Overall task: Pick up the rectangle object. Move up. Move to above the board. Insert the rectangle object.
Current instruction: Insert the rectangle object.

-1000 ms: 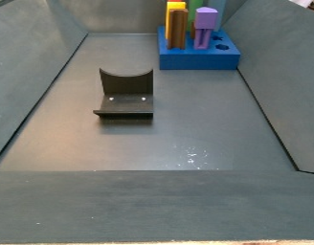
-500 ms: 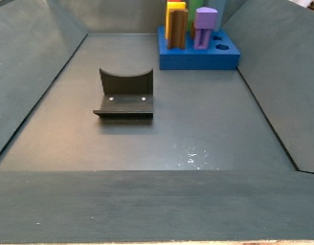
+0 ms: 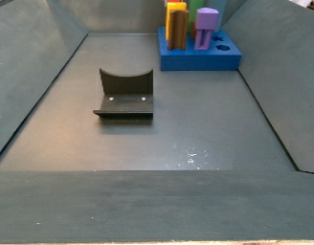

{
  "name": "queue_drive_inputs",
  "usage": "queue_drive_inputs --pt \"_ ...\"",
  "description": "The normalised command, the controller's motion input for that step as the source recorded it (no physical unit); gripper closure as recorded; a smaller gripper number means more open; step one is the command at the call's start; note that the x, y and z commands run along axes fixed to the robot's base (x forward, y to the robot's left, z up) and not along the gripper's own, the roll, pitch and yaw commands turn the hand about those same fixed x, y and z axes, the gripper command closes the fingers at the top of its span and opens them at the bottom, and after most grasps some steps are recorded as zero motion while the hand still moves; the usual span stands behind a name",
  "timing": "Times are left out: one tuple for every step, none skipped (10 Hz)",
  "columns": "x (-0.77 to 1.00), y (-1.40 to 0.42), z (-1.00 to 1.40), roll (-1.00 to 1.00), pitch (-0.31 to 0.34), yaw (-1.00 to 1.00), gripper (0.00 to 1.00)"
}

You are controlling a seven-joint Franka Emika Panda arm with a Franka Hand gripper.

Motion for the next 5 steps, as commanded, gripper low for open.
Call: queue_drive_inputs --pt "0.08 0.05 -0.75 0.0 -0.063 -0.12 1.0" --pt "0.09 0.07 -0.61 0.0 -0.036 -0.12 1.0" --pt "0.01 0.06 -0.35 0.0 -0.001 0.0 1.0" --pt "0.0 0.0 -0.05 -0.01 -0.064 0.0 1.0" --pt "0.0 0.0 0.0 0.0 0.0 0.0 1.0"
